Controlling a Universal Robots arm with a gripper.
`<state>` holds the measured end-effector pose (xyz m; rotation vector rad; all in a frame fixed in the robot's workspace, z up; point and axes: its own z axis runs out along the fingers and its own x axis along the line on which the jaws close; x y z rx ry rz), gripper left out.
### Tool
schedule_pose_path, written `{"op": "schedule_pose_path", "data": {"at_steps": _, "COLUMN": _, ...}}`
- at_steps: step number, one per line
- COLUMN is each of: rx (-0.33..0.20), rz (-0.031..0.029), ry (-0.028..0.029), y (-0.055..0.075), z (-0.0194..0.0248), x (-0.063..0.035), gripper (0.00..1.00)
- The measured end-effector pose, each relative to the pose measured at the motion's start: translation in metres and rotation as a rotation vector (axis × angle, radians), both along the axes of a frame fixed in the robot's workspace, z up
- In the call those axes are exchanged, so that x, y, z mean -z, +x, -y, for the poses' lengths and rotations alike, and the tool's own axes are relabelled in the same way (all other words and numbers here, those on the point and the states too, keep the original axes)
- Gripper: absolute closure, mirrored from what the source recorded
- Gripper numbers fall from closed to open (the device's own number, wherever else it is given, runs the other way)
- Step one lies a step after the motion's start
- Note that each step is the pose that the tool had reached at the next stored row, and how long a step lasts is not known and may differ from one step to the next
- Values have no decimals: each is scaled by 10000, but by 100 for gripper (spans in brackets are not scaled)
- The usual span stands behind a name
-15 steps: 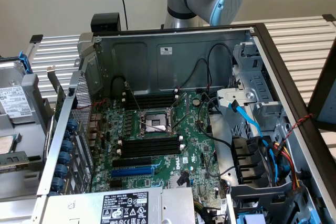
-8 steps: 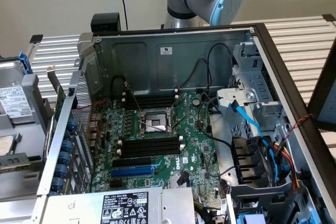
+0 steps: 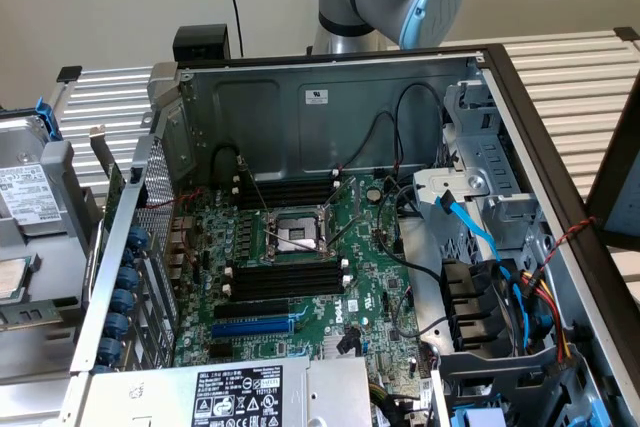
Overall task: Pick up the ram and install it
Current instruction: 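Reach for the ram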
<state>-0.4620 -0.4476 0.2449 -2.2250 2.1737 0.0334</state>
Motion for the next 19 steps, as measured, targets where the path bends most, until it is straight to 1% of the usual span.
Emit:
{"op": "schedule_pose_path", "data": {"at_steps": 11, "rx": 0, "rz": 0, "ry": 0, "y": 0, "z": 0, "x": 114, "gripper": 88}}
{"op": "schedule_pose_path", "data": {"at_steps": 16, "rx": 0, "rz": -3, "ry": 0, "y": 0, "z": 0, "x": 151, "gripper": 88}}
{"op": "schedule_pose_path", "data": {"at_steps": 19, "rx": 1, "rz": -11, "ry": -2, "y": -1, "z": 0, "x": 153, "gripper": 88}}
